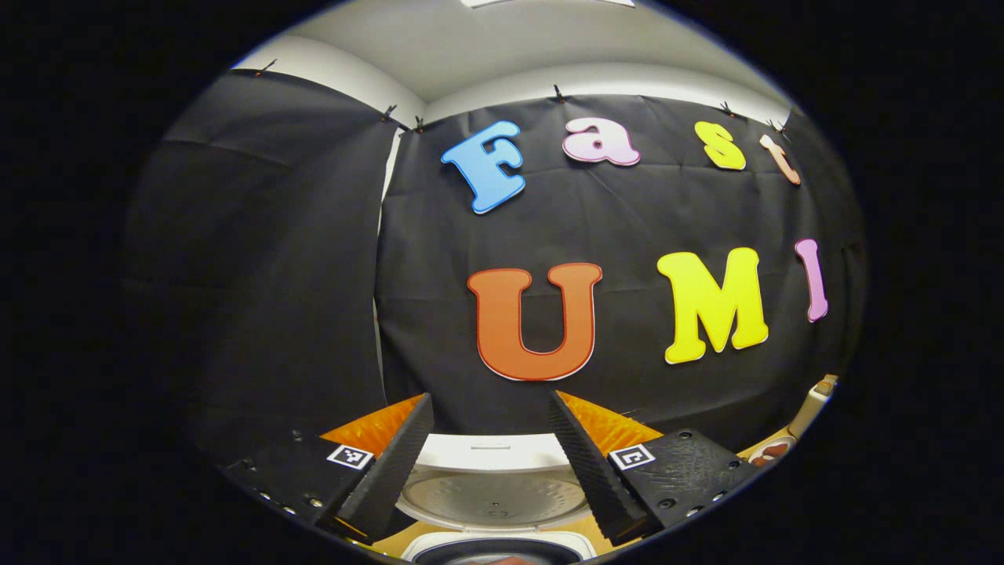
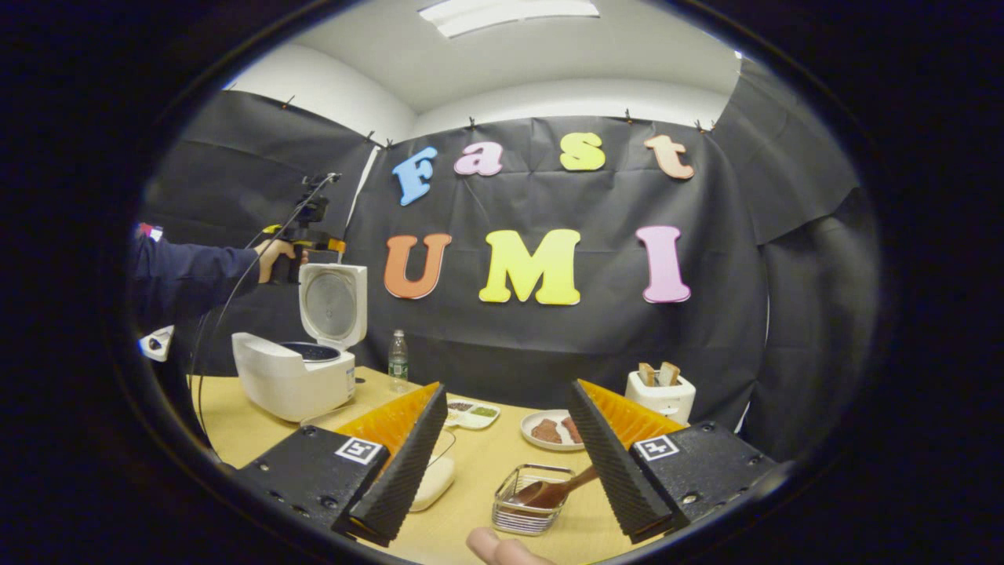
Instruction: Close the left gripper, press the button to open the rice cooker; take a wooden spoon from the chopstick holder with the right hand, scoop a spoonful of rice and pour it into the rice cooker, then put the wooden spoon back into the chopstick holder.
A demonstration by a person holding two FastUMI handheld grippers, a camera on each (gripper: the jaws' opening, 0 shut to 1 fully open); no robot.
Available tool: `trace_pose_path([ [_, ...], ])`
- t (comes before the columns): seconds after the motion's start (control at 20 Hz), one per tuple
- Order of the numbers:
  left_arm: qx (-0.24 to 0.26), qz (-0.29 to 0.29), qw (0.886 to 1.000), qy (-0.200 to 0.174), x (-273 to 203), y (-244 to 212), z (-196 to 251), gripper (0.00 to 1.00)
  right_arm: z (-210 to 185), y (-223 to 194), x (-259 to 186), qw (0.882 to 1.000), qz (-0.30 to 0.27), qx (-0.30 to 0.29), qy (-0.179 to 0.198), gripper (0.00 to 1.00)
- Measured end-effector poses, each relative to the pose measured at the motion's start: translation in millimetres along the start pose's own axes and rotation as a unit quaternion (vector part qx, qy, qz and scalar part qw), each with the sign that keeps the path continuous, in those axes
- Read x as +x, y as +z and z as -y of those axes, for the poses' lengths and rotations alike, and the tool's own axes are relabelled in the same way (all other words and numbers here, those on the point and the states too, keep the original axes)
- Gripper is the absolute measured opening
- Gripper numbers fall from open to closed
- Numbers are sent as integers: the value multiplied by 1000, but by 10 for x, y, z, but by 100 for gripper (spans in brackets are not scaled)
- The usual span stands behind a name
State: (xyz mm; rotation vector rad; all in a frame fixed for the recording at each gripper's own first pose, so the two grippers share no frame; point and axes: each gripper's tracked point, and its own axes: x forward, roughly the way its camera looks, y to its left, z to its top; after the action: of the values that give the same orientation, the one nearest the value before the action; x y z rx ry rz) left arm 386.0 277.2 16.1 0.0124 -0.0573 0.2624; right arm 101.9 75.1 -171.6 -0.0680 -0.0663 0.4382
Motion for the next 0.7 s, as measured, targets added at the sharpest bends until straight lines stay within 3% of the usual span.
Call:
trace_pose_path([
  [0.1, -5, -4, 1000, -14, 151, 22, 60, 96, -94, -51, 15, 1000, -6, -3, 5, 100],
  [0.15, -8, -6, 1000, -18, 191, 4, 83, 95, -161, -78, 11, 1000, -11, 0, 9, 96],
  [0.35, -22, -55, 998, -2, 332, -269, -62, 95, -362, -163, 7, 999, -31, 17, 29, 100],
  [0.45, -16, -91, 996, 10, 316, -484, -153, 95, -374, -102, -34, 999, -29, 24, 25, 100],
  [0.7, -20, -112, 993, 5, 109, -446, -130, 99, -441, 119, -199, 1000, -10, 10, 16, 96],
])
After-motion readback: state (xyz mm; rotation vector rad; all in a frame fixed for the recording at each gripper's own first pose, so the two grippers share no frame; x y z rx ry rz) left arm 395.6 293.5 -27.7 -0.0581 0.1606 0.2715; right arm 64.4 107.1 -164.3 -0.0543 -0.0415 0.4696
